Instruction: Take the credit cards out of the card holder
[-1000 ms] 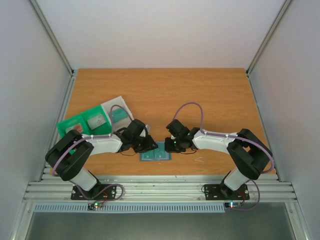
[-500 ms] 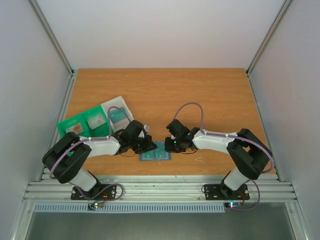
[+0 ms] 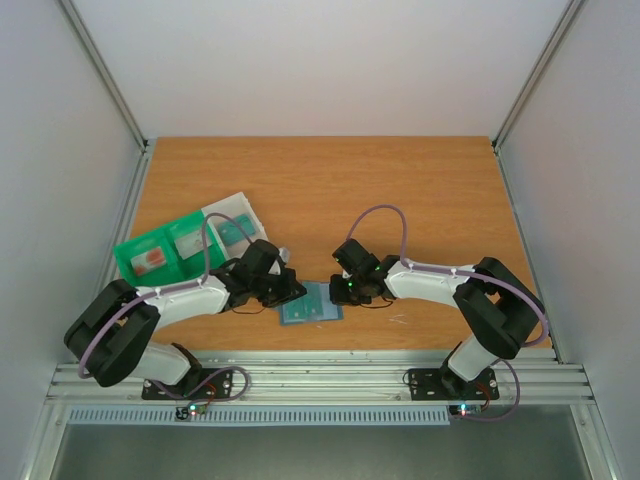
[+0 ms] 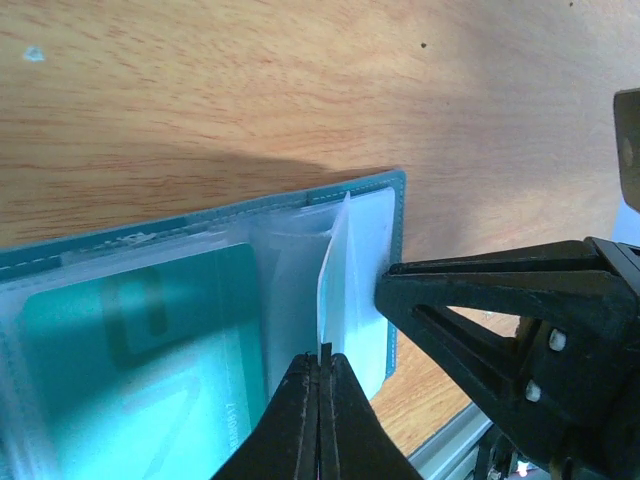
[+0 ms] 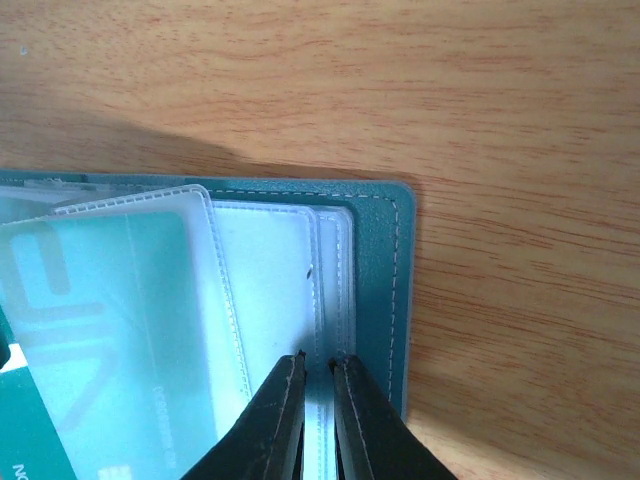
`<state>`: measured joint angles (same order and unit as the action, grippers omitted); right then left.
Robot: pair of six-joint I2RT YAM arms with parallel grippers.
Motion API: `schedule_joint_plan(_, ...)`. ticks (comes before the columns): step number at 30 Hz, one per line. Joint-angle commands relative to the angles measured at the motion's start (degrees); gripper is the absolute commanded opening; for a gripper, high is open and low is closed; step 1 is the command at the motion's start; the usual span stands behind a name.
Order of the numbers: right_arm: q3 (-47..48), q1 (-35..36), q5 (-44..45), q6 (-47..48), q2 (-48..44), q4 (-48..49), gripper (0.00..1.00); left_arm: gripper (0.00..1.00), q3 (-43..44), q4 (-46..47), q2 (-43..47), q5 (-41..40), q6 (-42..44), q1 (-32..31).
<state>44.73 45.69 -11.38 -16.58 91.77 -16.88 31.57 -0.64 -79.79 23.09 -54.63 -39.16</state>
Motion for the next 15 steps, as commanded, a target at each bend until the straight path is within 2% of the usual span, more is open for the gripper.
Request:
schedule_joint_plan(1, -1.8, 0.0, 1.8, -0.1, 1.2, -2.5, 0.1, 0.0, -1.0, -1.2, 1.2, 0.0, 1.0, 0.5)
schedule_joint_plan(15, -1.5, 0.0, 2.3, 0.2, 1.0, -3.3, 0.1, 0.0, -1.3, -1.4, 1.3, 1.1, 1.5, 1.7)
